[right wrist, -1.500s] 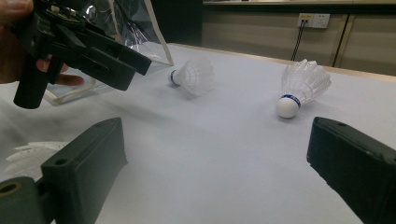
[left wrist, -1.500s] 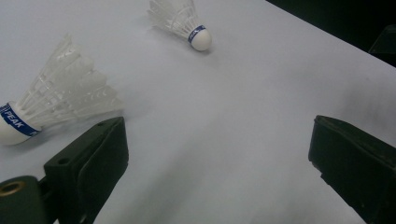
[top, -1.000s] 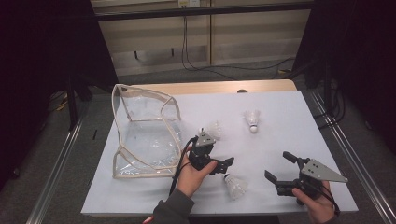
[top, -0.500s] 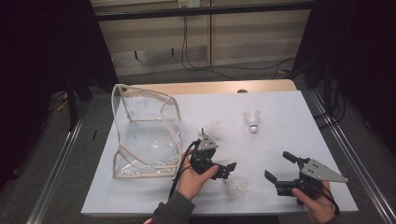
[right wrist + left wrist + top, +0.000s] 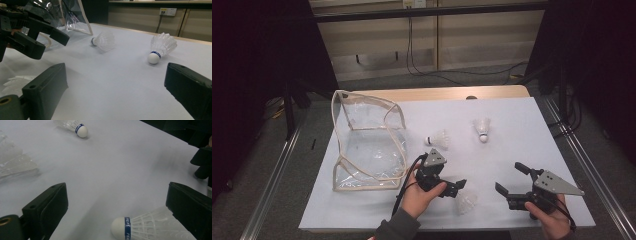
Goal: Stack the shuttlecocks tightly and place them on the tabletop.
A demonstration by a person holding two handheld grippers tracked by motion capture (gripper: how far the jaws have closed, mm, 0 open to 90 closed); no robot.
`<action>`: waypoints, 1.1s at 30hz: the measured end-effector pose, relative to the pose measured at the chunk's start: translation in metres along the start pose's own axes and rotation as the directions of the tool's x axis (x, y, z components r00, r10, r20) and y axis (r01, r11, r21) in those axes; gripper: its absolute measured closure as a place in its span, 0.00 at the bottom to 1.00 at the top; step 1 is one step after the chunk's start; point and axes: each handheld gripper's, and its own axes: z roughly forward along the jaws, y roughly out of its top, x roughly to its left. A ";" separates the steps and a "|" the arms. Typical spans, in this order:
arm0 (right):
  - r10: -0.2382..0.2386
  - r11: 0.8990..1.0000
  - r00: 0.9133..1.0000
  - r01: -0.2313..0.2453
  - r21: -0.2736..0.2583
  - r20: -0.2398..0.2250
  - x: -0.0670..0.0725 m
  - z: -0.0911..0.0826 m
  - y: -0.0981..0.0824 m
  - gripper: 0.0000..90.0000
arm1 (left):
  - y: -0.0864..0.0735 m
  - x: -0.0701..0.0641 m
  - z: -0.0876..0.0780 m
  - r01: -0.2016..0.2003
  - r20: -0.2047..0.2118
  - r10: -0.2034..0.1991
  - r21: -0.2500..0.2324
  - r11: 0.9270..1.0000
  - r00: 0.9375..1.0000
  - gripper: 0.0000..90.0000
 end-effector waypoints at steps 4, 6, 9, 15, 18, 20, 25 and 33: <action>0.000 1.000 1.000 0.000 0.001 0.001 0.000 0.000 0.000 0.04 | -0.002 -0.001 -0.001 0.004 0.009 -0.004 -0.001 1.000 1.000 0.05; 0.000 1.000 1.000 0.000 0.001 0.001 0.000 0.000 0.000 0.04 | -0.003 -0.002 -0.001 0.002 0.009 -0.002 0.003 1.000 1.000 0.05; -0.002 1.000 1.000 0.002 0.001 0.001 0.000 0.000 0.000 0.04 | -0.005 -0.002 -0.001 0.000 0.012 0.000 0.006 1.000 1.000 0.05; -0.002 1.000 1.000 0.002 0.001 0.001 0.000 0.000 0.000 0.04 | -0.008 -0.004 -0.002 0.002 0.016 -0.002 0.008 1.000 1.000 0.05; -0.002 1.000 1.000 0.002 0.001 0.001 0.000 0.000 0.000 0.04 | -0.010 -0.004 -0.003 -0.006 0.015 0.006 0.015 1.000 1.000 0.05; -0.001 1.000 1.000 0.001 0.001 0.000 0.000 0.000 0.000 0.04 | -0.011 -0.005 -0.004 -0.005 0.015 0.005 0.013 1.000 1.000 0.05; -0.001 1.000 1.000 0.001 0.000 0.001 0.000 0.000 0.000 0.04 | -0.015 -0.006 -0.006 -0.013 0.026 0.013 0.027 1.000 1.000 0.05; 0.005 1.000 1.000 -0.005 0.000 0.001 0.000 0.000 0.000 0.04 | -0.020 -0.004 -0.012 -0.026 0.031 0.025 0.031 0.999 0.999 0.05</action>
